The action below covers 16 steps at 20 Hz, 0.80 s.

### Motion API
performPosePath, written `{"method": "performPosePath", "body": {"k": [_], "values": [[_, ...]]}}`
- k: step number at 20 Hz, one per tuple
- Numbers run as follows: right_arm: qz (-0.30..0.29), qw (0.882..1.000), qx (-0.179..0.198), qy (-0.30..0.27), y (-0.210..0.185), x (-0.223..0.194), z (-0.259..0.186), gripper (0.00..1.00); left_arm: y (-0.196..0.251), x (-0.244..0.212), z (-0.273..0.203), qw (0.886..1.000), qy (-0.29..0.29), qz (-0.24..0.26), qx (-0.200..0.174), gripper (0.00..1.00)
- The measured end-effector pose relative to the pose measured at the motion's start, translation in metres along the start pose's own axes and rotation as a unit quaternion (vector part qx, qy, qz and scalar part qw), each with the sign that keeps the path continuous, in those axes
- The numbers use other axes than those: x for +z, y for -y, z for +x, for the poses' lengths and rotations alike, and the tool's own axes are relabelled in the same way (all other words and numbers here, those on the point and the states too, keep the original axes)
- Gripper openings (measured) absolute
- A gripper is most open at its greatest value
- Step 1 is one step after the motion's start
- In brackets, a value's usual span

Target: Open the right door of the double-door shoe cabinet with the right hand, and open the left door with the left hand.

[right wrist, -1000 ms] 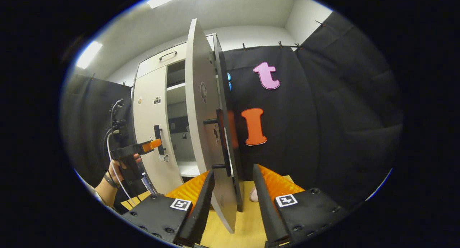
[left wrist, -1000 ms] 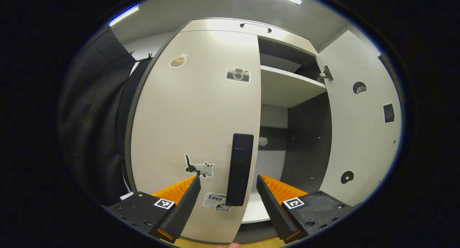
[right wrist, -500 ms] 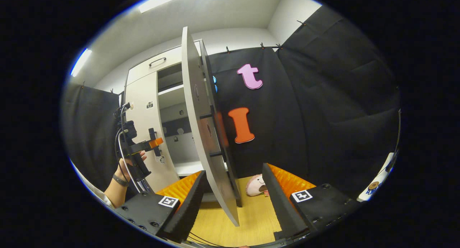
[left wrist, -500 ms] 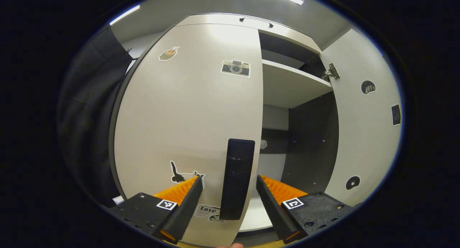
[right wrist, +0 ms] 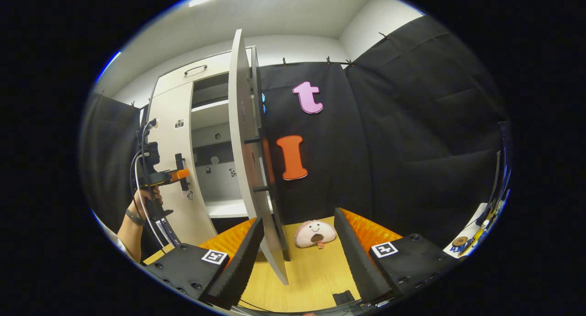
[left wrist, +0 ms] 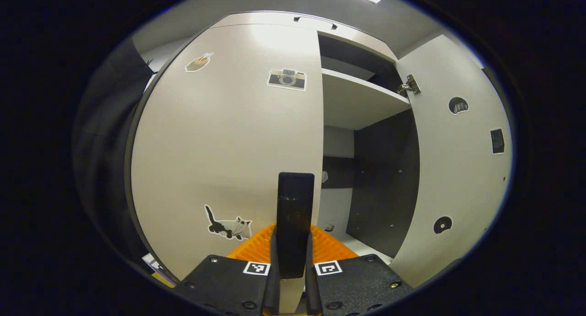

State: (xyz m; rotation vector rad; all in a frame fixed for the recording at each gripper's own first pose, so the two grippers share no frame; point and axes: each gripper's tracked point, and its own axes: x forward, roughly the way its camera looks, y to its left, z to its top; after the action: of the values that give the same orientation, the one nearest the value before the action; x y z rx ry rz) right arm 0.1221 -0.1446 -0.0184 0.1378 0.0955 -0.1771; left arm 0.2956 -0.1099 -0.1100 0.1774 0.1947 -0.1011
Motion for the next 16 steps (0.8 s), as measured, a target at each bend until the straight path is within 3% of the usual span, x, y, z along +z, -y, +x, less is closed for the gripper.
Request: {"method": "performPosePath", "body": {"k": [1, 7, 10, 11, 12, 13, 15, 16], "values": [[-0.003, 1.000, 0.004, -0.003, -0.003, -0.001, -0.001, 0.98, 0.001, 0.000, -0.001, 1.000, 0.001, 0.006, -0.004, 0.22], [-0.009, 1.000, 0.001, 0.005, -0.003, 0.000, -0.005, 0.99, -0.001, -0.001, -0.008, 0.999, -0.002, -0.018, -0.033, 0.22], [-0.002, 1.000, 0.013, 0.004, -0.010, -0.001, -0.008, 0.98, -0.003, -0.001, -0.010, 0.999, -0.012, -0.011, -0.048, 0.22], [-0.003, 1.000, 0.017, 0.005, -0.012, -0.001, -0.009, 0.89, -0.004, -0.001, -0.013, 0.999, -0.013, -0.012, -0.052, 0.22], [-0.005, 1.000, 0.021, 0.005, -0.013, 0.000, -0.010, 0.89, -0.006, 0.000, -0.019, 0.998, -0.013, -0.013, -0.053, 0.22], [-0.009, 1.000, 0.024, 0.005, -0.013, 0.001, -0.009, 0.98, -0.006, -0.001, -0.025, 0.998, -0.015, -0.014, -0.054, 0.22], [-0.014, 0.999, 0.029, 0.005, -0.014, 0.001, -0.008, 0.98, -0.009, -0.002, -0.033, 0.998, -0.017, -0.012, -0.057, 0.22], [-0.016, 0.999, 0.032, 0.006, -0.016, 0.001, -0.009, 0.88, -0.011, -0.002, -0.036, 0.998, -0.019, -0.009, -0.059, 0.22]]}}
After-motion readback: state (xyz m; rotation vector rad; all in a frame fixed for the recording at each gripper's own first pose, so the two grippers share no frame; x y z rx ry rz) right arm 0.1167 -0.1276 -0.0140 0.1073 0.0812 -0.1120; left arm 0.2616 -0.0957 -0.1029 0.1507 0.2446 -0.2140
